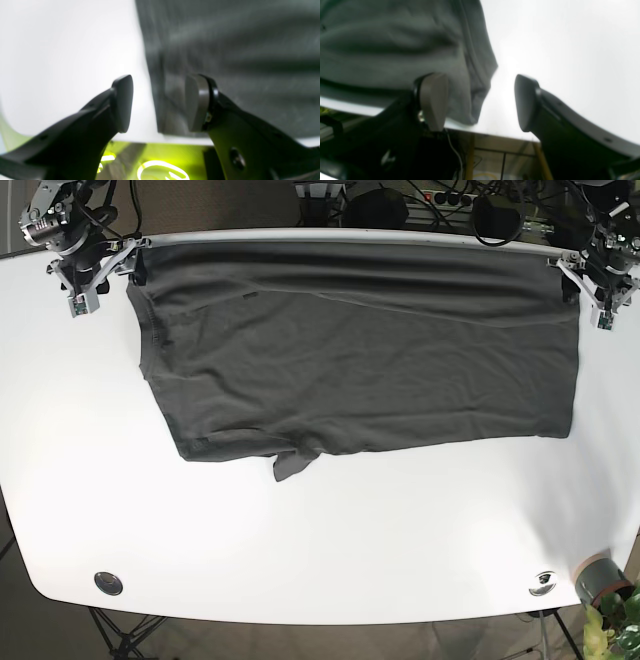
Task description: Fold the T-shirt properly
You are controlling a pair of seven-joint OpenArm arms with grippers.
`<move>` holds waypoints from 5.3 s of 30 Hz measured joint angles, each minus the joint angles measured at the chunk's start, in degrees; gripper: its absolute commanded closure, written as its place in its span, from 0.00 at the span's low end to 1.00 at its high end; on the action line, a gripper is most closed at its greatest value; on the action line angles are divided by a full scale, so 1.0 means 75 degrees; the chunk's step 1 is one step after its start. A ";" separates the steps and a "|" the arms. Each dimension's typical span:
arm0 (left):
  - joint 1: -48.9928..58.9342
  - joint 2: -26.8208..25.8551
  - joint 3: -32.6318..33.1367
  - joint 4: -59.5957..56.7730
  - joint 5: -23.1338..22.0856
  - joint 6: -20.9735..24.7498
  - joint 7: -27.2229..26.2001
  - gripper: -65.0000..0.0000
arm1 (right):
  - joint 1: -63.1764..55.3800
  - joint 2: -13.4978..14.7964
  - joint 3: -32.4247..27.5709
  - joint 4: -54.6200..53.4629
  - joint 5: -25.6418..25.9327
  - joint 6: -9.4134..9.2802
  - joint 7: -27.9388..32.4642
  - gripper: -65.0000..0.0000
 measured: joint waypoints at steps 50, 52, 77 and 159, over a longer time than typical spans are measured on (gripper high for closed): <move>-0.0009 0.0236 0.0886 -0.0484 0.0009 0.0020 -0.0087 0.52 | 0.1107 0.0038 -0.2792 -0.0562 -0.1568 -0.0006 0.0262 0.97; -0.0009 0.0233 0.0886 -0.0504 0.0006 0.0020 -0.0093 0.52 | 0.1105 0.0041 -0.2789 -0.0519 -0.1571 -0.0006 0.0256 0.97; 0.0003 0.0219 0.0883 -0.0530 -0.0026 0.0020 -0.0117 0.52 | 0.1172 0.0067 -0.2754 0.0035 -0.1574 -0.0006 0.0251 0.42; 0.0009 0.0219 0.0866 -0.0530 -0.0026 0.0020 -0.0140 0.52 | 0.0915 -0.0143 -0.2678 -0.0638 -0.1542 -0.0006 0.0670 0.62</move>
